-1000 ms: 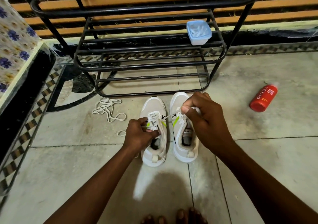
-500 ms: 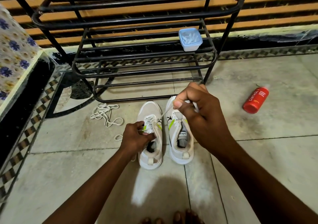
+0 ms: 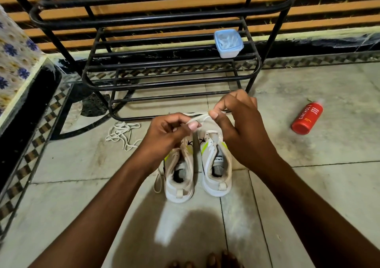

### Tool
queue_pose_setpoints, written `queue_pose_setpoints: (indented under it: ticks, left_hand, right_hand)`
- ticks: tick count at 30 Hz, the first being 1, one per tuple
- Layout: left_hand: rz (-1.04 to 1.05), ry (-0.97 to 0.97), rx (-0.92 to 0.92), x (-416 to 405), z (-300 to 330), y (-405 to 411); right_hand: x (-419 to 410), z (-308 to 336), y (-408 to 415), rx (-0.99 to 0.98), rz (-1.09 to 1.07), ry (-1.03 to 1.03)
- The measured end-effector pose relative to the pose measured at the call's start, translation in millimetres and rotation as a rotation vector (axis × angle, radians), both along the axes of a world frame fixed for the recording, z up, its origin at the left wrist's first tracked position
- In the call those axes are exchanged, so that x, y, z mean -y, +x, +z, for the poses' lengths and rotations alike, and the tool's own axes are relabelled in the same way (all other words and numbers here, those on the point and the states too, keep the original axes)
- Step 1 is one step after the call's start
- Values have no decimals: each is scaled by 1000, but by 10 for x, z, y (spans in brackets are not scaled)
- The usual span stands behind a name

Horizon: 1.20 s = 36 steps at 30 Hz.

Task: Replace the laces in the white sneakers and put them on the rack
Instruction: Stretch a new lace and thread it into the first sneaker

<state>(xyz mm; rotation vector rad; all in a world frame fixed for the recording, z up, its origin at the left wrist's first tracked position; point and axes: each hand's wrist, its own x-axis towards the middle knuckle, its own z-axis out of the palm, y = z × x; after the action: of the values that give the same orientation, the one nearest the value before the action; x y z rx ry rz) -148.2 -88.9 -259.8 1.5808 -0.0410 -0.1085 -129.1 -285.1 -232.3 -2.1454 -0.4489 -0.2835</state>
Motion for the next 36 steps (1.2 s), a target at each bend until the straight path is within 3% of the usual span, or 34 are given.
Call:
queue_pose_setpoints:
  ticks: [5,11,18,24,28,32,36]
  left_hand:
    - [135,-262,-100,-90,-38,36]
    - [277,-468,-163,-182,-101,65]
    - [381,-497,-168,-170,-167,121]
    - [352,-518,-163,-154,-206,203]
    - [297,-298,-227,-110,-318,286]
    - [354,184,-191,-95,-534,240]
    - [332,581,-90,-134,-711,-40]
  right_hand:
    - [157,-130,17,-152,150,97]
    - [415,-526,132,-160,170,-40]
    - [828,-1211,231,-271,89,-172]
    - [1087,-1605,165,-325,0,-347]
    - [1012,-1562,181,-257,-65,-345]
    - [754,-1246,260,-219,-110,-189]
    - [490,-1000,233,-309,-83,21]
